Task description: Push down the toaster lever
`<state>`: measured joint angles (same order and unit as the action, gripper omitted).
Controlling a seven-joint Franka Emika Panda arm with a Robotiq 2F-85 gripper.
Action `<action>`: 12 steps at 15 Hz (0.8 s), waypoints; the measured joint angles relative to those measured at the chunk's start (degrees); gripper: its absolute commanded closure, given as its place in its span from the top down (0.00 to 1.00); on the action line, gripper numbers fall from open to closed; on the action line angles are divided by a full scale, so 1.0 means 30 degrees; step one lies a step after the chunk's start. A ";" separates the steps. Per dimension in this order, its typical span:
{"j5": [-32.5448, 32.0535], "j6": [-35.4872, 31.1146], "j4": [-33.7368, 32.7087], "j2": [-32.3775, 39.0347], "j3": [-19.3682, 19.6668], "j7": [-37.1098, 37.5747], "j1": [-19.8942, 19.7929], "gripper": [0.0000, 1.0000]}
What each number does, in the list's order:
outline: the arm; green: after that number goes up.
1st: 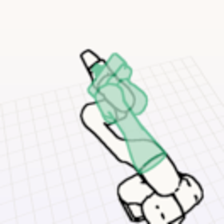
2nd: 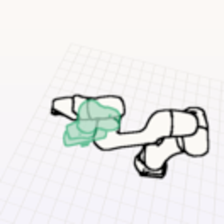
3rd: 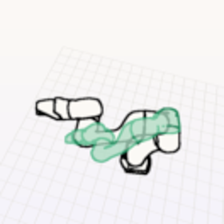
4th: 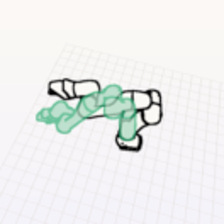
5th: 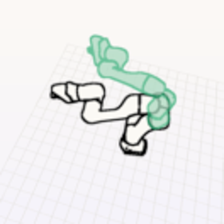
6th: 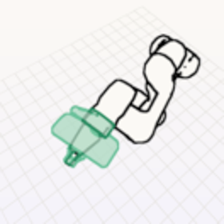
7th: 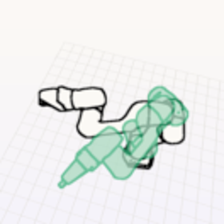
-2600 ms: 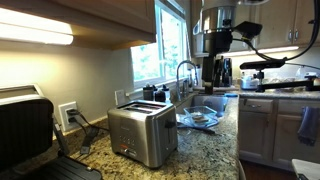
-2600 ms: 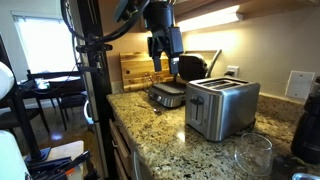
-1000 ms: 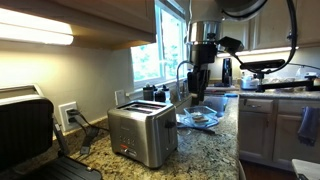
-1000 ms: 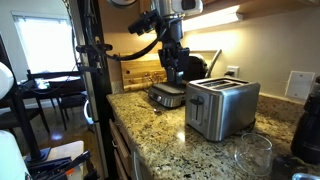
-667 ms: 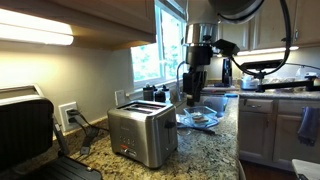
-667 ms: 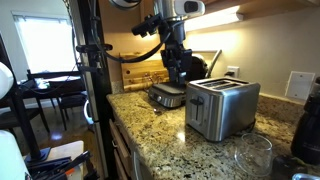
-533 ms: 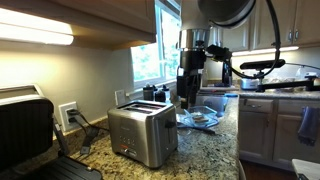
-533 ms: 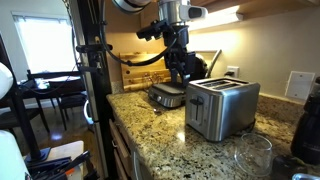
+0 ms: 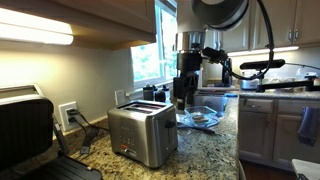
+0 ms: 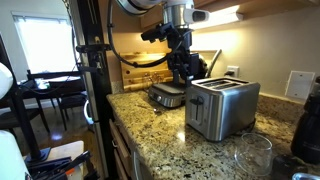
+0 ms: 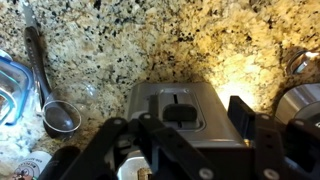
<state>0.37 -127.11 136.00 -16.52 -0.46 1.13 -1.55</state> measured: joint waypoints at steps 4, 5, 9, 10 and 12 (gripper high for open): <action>-0.0005 0.0000 0.0000 0.0109 0.0000 0.0000 0.0000 1.00; -0.0007 -0.0062 0.0000 0.0164 0.0000 0.0000 0.0000 1.00; 0.0005 -0.1113 -0.0003 0.0820 -0.0002 0.0000 0.0007 1.00; 0.0039 -0.1509 -0.0019 0.1100 -0.0007 0.0000 0.0017 1.00; 0.0163 -0.2161 -0.0101 0.1704 -0.0037 0.0000 0.0042 0.74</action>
<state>0.86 -133.60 135.70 -11.41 -0.57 1.13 -1.43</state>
